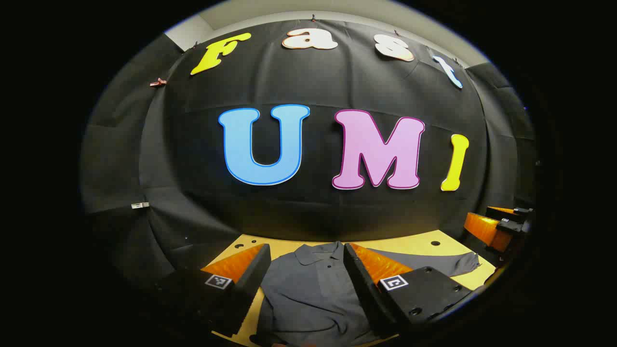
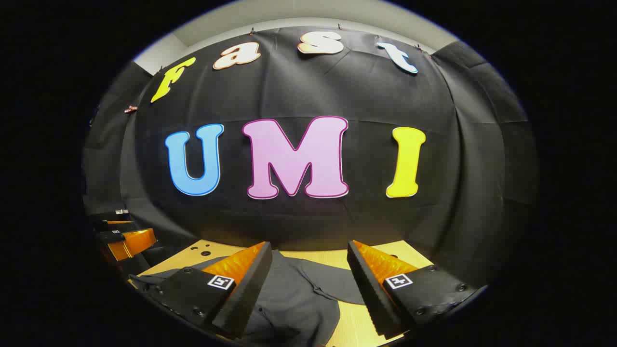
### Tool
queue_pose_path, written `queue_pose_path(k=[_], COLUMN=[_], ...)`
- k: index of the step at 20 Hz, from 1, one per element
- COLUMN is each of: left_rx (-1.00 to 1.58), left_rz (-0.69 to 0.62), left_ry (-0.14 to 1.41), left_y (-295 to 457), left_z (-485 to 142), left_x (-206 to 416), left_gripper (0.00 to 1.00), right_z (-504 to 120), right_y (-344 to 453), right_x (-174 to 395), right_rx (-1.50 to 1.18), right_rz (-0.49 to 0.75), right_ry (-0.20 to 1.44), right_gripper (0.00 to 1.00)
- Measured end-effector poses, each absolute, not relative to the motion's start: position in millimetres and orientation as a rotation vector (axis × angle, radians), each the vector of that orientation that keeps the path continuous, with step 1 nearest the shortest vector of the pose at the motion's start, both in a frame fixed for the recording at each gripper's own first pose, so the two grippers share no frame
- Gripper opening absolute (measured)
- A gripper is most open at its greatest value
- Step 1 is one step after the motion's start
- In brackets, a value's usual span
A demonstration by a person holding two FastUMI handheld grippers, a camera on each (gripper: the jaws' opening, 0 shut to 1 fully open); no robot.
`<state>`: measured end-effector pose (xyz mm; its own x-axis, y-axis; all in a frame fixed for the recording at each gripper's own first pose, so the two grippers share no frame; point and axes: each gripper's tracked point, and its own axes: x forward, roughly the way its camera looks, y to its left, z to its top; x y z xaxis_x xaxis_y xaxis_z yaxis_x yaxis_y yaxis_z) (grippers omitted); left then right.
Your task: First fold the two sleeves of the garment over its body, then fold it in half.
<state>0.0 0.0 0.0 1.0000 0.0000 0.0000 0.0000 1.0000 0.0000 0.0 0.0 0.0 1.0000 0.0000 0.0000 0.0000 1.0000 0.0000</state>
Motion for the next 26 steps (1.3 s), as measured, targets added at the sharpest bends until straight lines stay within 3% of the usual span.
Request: queue_pose_path(k=[15,26], left_rx=[0.034,0.040], left_rz=[0.039,0.044], left_ry=[0.012,0.049], left_y=[-27.7,-40.4], left_z=[-15.9,-36.3], left_x=[2.0,2.2], left_gripper=[0.95,0.95], right_z=[-14.6,-44.4], right_y=[-30.2,-47.1], right_x=[15.9,21.5], right_rx=[-0.018,-0.017], right_rz=[0.064,0.091], right_ry=[0.006,0.099], right_gripper=[0.97,0.98])
